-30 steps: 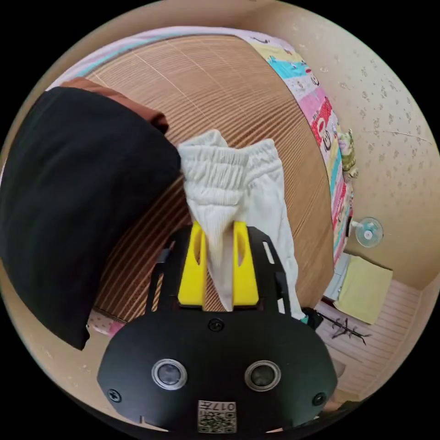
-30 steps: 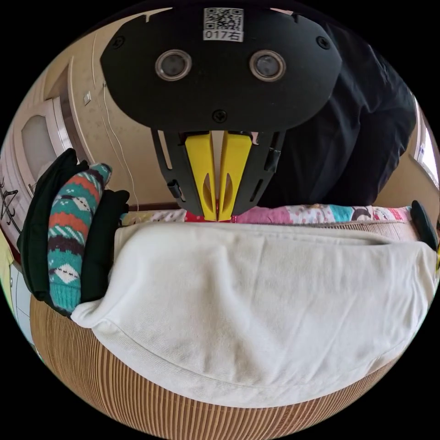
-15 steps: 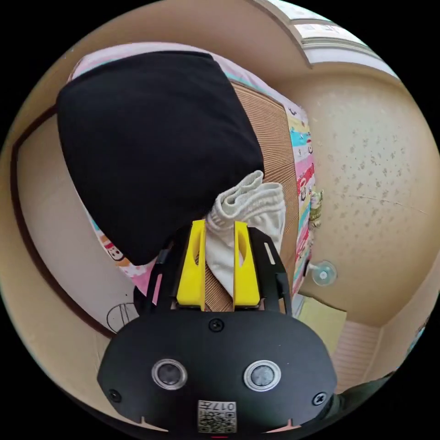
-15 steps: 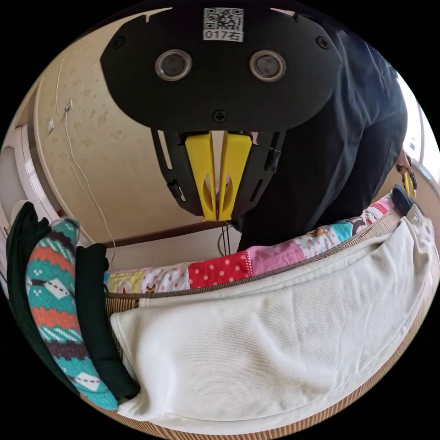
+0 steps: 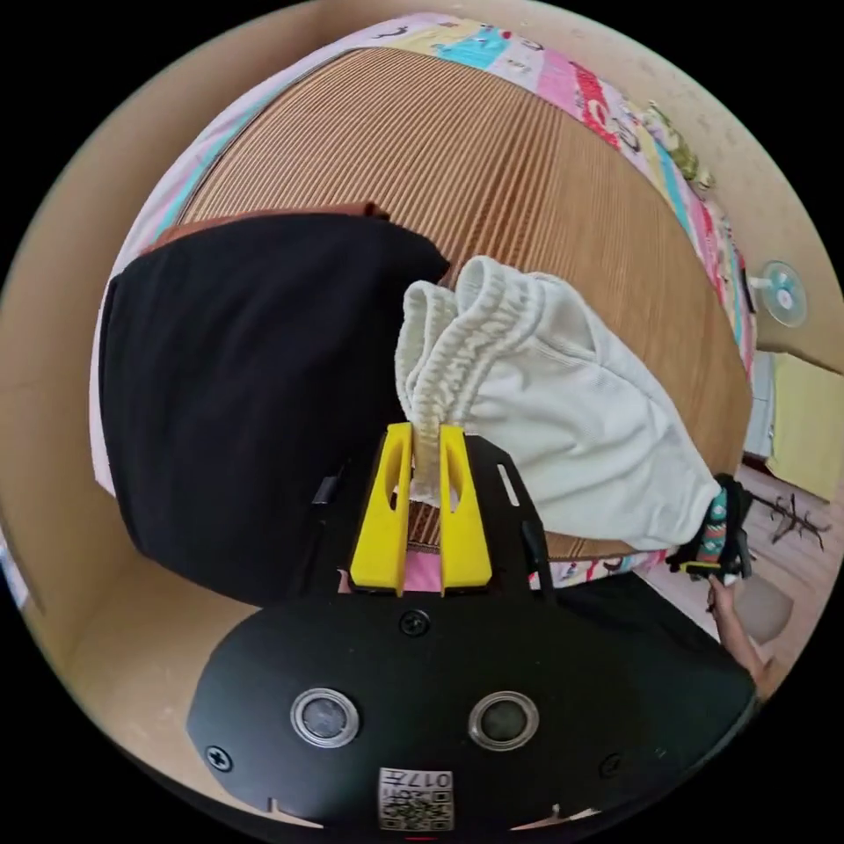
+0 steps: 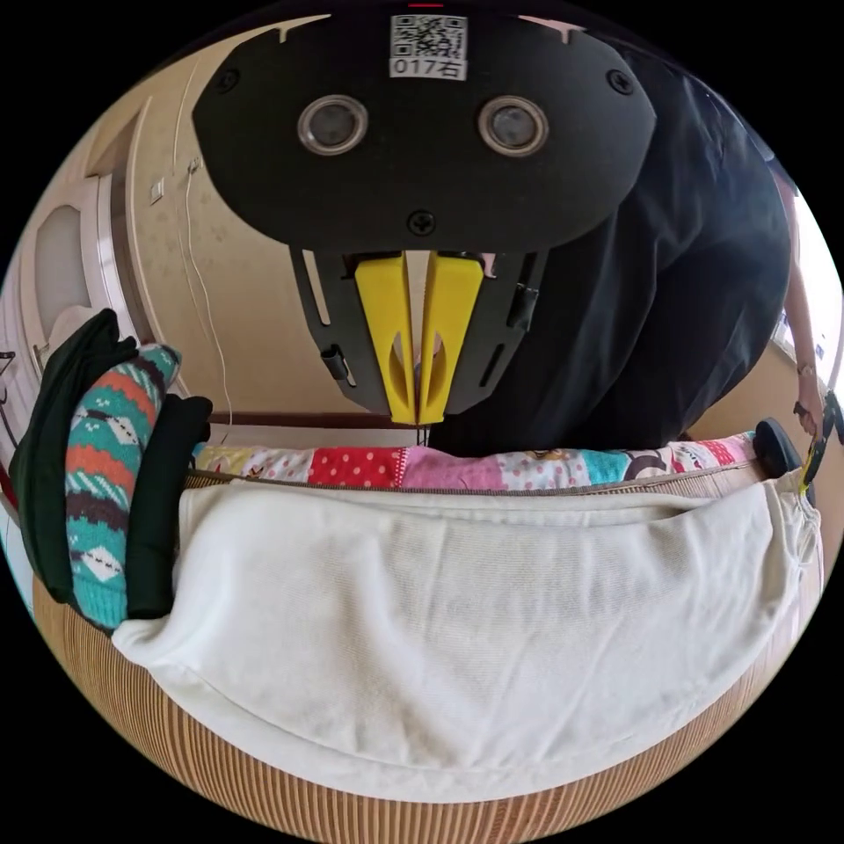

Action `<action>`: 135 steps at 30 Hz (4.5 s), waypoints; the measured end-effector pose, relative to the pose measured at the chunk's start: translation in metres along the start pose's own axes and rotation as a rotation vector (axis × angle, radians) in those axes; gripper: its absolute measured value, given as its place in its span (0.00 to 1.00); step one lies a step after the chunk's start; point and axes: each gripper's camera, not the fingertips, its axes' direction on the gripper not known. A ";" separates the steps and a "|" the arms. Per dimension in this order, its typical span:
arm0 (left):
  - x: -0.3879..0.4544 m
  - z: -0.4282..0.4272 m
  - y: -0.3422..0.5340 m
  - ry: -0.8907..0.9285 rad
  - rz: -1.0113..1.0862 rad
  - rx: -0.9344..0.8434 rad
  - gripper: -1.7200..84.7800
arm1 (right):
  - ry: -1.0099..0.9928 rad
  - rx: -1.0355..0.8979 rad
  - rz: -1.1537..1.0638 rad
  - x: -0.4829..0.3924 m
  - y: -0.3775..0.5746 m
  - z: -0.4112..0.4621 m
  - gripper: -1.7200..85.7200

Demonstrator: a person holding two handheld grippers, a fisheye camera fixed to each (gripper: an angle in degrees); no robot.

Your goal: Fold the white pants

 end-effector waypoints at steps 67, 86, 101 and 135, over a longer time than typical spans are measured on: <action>0.370 0.115 0.114 0.451 0.690 -0.113 0.11 | -0.746 0.338 -0.284 -0.024 -0.013 0.055 0.02; 0.398 0.296 0.111 0.279 0.165 -0.275 0.18 | -1.010 0.429 -0.043 0.303 0.042 0.114 0.05; 0.405 0.454 0.202 0.856 -0.543 -0.556 0.20 | -0.361 0.370 -0.542 0.131 -0.074 -0.043 0.12; 0.453 0.422 0.084 0.070 0.378 -0.381 0.08 | -0.422 0.299 -0.602 0.076 0.027 0.008 0.07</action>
